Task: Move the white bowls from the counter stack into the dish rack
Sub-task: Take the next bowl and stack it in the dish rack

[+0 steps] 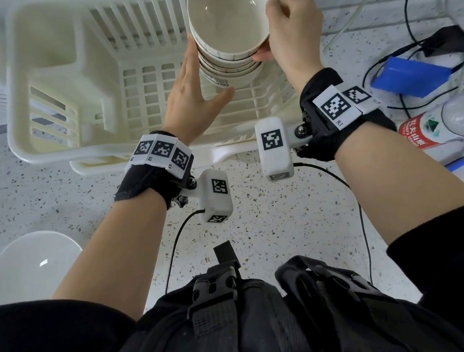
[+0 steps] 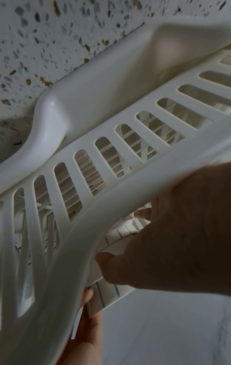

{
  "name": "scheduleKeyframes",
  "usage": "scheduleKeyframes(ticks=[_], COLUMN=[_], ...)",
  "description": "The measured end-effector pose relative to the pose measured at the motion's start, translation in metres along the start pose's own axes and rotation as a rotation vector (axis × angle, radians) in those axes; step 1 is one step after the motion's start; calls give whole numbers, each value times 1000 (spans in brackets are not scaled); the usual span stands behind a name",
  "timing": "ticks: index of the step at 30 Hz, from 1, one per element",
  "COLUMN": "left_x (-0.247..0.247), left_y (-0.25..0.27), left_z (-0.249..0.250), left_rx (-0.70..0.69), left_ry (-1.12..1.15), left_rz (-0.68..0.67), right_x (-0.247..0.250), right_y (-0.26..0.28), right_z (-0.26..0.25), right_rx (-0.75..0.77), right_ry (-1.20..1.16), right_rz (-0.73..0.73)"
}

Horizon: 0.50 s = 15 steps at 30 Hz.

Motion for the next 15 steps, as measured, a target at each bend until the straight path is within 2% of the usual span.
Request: scheduleKeyframes(ticks=[7,15], left_x=[17,39], left_y=[26,89], left_z=[7,21], left_rx=[58,106], left_ry=[-18,-21], left_rz=[-17,-24], right_x=[12,28], right_y=[29,89], right_z=[-7,-15], right_rx=[-19,15], right_ry=[-9,-29], right_rz=[-14,-49])
Point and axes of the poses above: each hand's wrist, its own y-axis away from the middle knuckle, its own x-axis out of the back of the hand, z = x × y, the point moved 6 cm from there along -y, towards the middle knuckle, and after that the axes turned 14 degrees about -y, right-handed, at the moved point
